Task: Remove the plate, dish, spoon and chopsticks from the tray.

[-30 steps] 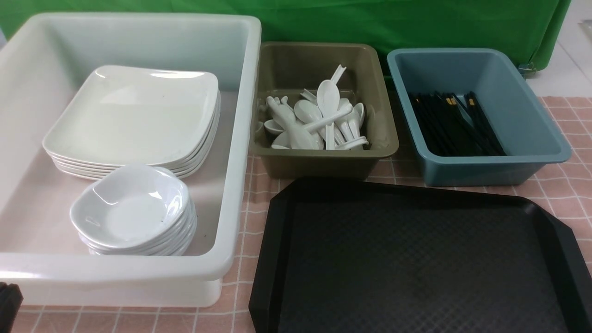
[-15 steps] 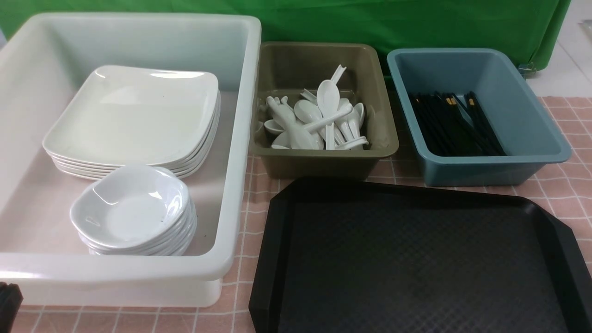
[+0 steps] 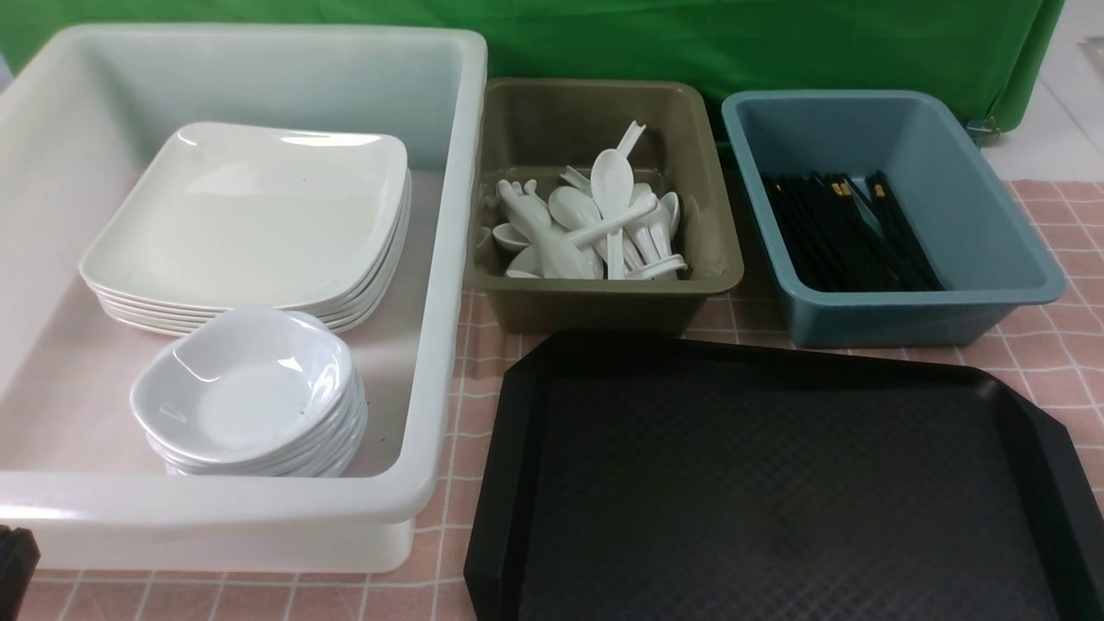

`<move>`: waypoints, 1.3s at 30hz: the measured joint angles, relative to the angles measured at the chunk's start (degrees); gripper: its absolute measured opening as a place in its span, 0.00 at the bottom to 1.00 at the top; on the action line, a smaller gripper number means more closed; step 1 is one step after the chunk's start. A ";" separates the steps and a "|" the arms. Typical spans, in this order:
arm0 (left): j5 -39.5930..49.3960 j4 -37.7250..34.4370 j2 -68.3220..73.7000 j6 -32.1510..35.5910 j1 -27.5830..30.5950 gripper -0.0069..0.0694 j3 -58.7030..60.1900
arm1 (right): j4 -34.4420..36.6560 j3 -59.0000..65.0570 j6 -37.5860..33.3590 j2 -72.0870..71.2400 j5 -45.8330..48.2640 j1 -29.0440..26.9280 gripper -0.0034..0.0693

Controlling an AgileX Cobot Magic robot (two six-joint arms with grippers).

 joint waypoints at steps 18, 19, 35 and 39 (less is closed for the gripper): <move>0.00 0.18 0.00 0.00 0.00 0.10 0.00 | 0.12 -0.43 2.18 0.00 3.80 -4.95 0.38; 0.00 0.18 0.00 0.00 0.00 0.10 0.00 | 0.12 -0.43 2.18 0.00 3.80 -4.95 0.38; 0.00 0.24 0.00 0.00 0.00 0.10 0.00 | 0.12 -0.43 2.18 0.00 3.80 -4.95 0.38; 0.00 0.24 0.00 0.00 0.00 0.10 0.00 | 0.12 -0.43 2.18 0.00 3.80 -4.95 0.38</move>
